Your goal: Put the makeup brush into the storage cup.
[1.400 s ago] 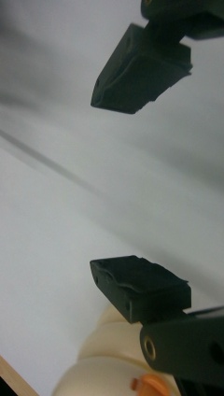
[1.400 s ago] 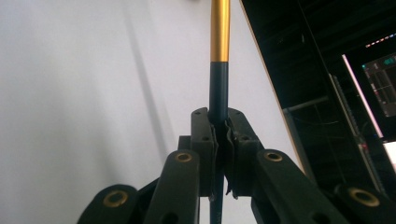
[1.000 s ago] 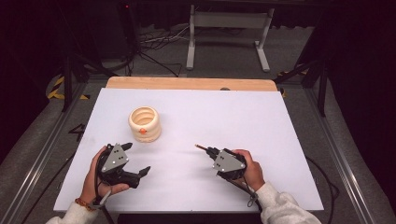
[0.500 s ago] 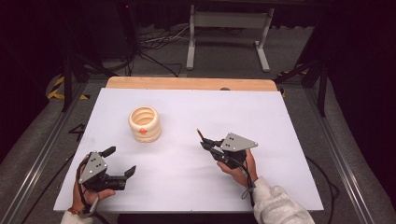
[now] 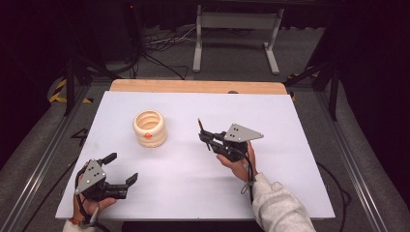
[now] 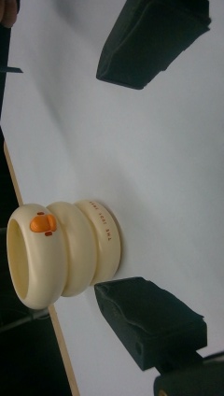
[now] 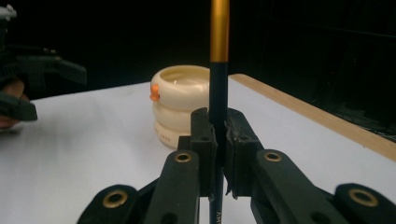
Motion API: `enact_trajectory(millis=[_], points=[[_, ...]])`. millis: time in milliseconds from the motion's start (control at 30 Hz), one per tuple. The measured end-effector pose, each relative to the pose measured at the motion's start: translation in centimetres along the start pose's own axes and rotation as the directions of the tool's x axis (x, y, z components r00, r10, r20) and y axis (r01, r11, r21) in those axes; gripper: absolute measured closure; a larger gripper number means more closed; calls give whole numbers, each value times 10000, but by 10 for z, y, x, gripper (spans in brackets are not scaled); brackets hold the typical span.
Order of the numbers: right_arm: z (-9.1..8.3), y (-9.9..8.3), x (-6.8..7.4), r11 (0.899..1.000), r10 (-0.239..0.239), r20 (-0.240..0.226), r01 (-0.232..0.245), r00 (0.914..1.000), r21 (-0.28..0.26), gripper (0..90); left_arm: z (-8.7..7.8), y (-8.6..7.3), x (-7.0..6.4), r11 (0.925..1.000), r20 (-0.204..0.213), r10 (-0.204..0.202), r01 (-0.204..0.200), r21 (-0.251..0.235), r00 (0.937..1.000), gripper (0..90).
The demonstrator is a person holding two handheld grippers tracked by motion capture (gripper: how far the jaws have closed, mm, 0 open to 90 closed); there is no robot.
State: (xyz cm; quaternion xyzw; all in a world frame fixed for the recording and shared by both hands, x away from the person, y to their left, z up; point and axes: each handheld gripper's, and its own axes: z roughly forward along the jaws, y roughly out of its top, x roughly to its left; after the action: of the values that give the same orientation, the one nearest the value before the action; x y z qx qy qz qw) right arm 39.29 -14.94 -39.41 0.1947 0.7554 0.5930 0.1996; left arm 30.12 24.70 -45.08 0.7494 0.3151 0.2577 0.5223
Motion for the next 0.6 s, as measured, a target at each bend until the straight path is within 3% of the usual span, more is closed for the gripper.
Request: enact_trajectory(millis=[233, 400, 600], points=[[20, 15, -3, 9991, 210, -210, -218, 9996, -363, 842, 4, -1, 0, 9999, 151, 75, -77, 136, 9999, 35], [33, 24, -5, 9982, 333, -384, -352, 9987, -487, 842, 5, 0, 0, 9995, 22, 289, -289, 130, 9996, 36], [54, 38, -6, 9970, 267, -546, -306, 9982, -712, 842, 4, 0, 3, 9999, 34, 113, -113, 79, 9999, 39]])
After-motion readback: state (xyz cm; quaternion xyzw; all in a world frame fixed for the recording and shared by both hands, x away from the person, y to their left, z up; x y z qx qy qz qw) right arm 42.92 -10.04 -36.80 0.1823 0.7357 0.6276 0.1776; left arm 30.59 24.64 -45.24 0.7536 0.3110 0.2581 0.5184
